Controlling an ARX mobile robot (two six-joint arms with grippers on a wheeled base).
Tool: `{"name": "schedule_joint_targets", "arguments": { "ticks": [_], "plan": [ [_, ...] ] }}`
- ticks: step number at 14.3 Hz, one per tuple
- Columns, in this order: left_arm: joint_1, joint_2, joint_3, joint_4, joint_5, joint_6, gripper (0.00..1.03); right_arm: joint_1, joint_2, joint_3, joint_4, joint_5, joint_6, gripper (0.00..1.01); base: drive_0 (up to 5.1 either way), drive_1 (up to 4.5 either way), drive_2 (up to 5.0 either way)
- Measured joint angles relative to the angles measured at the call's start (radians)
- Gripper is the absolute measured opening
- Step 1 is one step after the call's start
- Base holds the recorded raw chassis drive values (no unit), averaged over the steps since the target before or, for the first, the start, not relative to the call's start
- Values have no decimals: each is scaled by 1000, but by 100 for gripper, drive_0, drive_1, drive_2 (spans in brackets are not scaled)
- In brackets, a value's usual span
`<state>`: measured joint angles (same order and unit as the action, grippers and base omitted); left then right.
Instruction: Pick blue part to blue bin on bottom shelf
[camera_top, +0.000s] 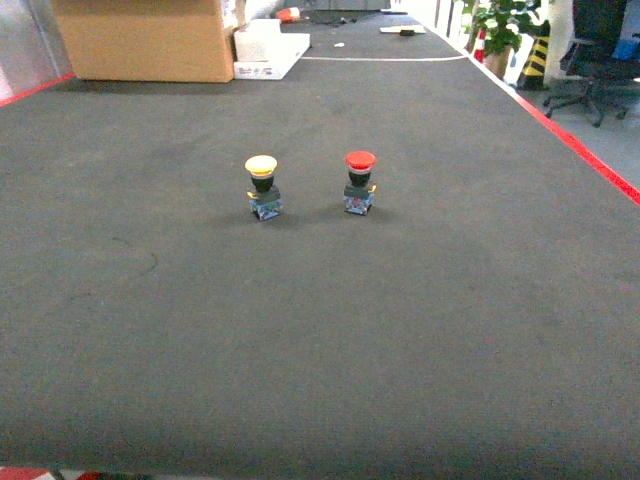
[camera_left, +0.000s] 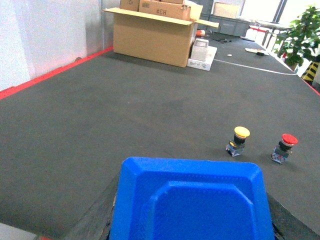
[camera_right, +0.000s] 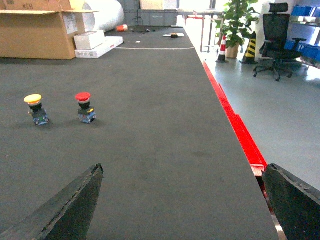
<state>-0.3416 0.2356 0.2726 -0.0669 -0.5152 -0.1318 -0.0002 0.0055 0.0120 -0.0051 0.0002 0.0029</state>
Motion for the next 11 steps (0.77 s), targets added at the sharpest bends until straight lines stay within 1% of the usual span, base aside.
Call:
{"name": "schedule_joint_targets", "arguments": {
  "ticks": [1, 6, 11],
  "plan": [
    [0, 2, 0, -4, 1, 0, 44, 0, 0, 0, -2, 0, 0, 98, 1, -413, 414],
    [0, -2, 0, -5, 0, 0, 44, 0, 0, 0, -1, 0, 0, 98, 0, 0, 0],
    [1, -2, 0, -3, 1, 0, 44, 0, 0, 0, 0, 0, 0, 98, -162, -162, -162]
  ]
}}
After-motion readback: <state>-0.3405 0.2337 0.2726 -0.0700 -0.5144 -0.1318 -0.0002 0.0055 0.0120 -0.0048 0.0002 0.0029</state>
